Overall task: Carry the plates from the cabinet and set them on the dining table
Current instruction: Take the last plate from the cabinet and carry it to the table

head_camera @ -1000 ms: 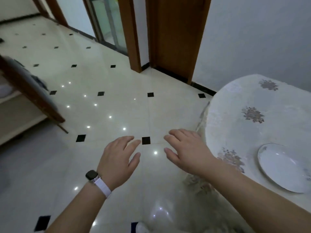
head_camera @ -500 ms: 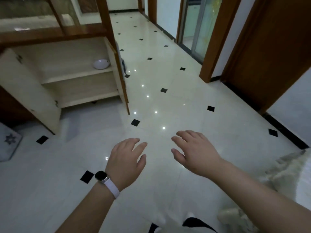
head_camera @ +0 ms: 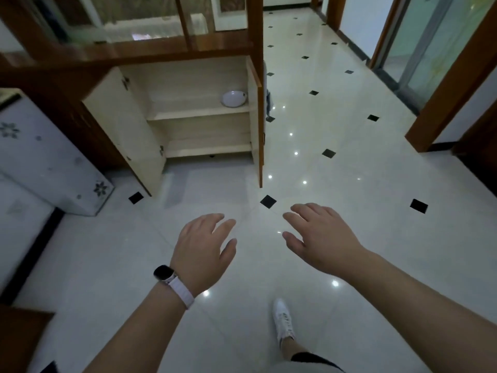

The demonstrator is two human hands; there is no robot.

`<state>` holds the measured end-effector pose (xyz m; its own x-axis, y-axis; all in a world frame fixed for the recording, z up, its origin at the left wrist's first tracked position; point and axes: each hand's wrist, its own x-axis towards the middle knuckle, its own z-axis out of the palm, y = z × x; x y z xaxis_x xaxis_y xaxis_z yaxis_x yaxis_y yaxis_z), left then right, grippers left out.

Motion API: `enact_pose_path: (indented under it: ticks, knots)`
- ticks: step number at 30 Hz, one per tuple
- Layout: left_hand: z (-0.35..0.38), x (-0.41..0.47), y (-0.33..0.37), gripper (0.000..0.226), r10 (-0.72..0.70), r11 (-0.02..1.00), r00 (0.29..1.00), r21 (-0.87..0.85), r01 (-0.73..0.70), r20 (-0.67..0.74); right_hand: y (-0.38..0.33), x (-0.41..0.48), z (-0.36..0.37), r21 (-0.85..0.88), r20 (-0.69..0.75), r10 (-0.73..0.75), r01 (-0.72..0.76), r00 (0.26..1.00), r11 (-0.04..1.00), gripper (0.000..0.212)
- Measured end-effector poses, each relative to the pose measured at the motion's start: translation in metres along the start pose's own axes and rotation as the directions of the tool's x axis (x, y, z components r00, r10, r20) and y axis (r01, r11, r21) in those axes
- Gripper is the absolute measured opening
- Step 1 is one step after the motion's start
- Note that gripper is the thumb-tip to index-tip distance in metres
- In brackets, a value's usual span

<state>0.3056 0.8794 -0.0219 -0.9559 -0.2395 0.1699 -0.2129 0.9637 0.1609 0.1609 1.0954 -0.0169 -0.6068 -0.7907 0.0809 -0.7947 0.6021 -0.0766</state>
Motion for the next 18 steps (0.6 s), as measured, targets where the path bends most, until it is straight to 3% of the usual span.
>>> enact_pose_path:
  ticks: [10, 18]
  knots:
    - [-0.004, 0.147, 0.001, 0.043, -0.070, 0.996, 0.998, 0.061, 0.070, 0.003, 0.085, 0.130, -0.017, 0.062, -0.002, -0.049, 0.049, 0.999, 0.997, 0.051]
    - [-0.008, 0.196, -0.023, 0.048, -0.120, 0.989, 0.993, 0.082, 0.121, -0.016, 0.101, 0.205, -0.020, 0.097, 0.014, -0.110, 0.108, 0.994, 0.989, 0.058]
